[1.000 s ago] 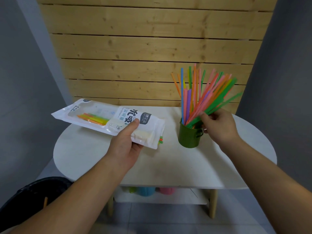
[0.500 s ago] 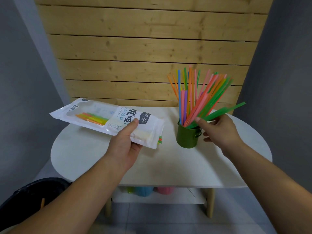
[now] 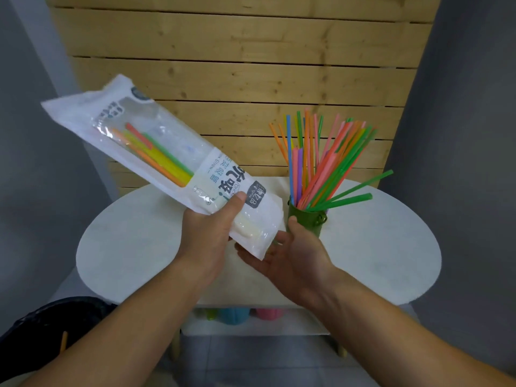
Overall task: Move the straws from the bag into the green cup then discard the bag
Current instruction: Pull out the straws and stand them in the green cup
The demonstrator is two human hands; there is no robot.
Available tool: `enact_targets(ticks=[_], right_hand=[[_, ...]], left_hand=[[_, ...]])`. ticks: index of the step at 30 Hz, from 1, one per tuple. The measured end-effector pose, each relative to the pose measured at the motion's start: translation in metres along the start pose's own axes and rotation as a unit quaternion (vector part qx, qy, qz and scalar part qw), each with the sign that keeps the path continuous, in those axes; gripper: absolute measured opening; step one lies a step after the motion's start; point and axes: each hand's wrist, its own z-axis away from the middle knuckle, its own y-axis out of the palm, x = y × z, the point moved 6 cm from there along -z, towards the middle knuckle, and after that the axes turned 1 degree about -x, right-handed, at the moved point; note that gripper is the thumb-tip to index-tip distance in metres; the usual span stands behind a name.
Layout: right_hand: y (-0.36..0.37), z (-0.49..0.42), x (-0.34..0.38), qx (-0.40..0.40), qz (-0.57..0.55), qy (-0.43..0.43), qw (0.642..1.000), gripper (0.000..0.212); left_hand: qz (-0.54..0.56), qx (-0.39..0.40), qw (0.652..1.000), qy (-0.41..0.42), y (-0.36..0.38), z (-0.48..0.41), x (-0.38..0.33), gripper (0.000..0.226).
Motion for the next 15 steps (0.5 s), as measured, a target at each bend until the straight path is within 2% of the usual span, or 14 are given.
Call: enact_targets(ticks=[4, 8, 12, 15], right_hand=[[0.001, 0.0, -0.001, 0.004, -0.002, -0.022, 1.0, 0.054], [-0.004, 0.002, 0.008, -0.041, 0.112, -0.05, 0.992, 0.032], [-0.01, 0.006, 0.027, -0.058, 0.302, -0.14, 0.941, 0.019], [-0.01, 0.011, 0.036, -0.049, 0.375, -0.202, 0.903, 0.017]], left_hand=[[-0.027, -0.006, 1.0, 0.011, -0.004, -0.001, -0.001, 0.029], [0.027, -0.022, 0.999, -0.025, -0.013, -0.007, 0.003, 0.036], [0.083, -0.043, 0.992, -0.079, -0.021, -0.01, 0.011, 0.032], [0.109, -0.058, 0.987, -0.105, -0.023, -0.011, 0.015, 0.035]])
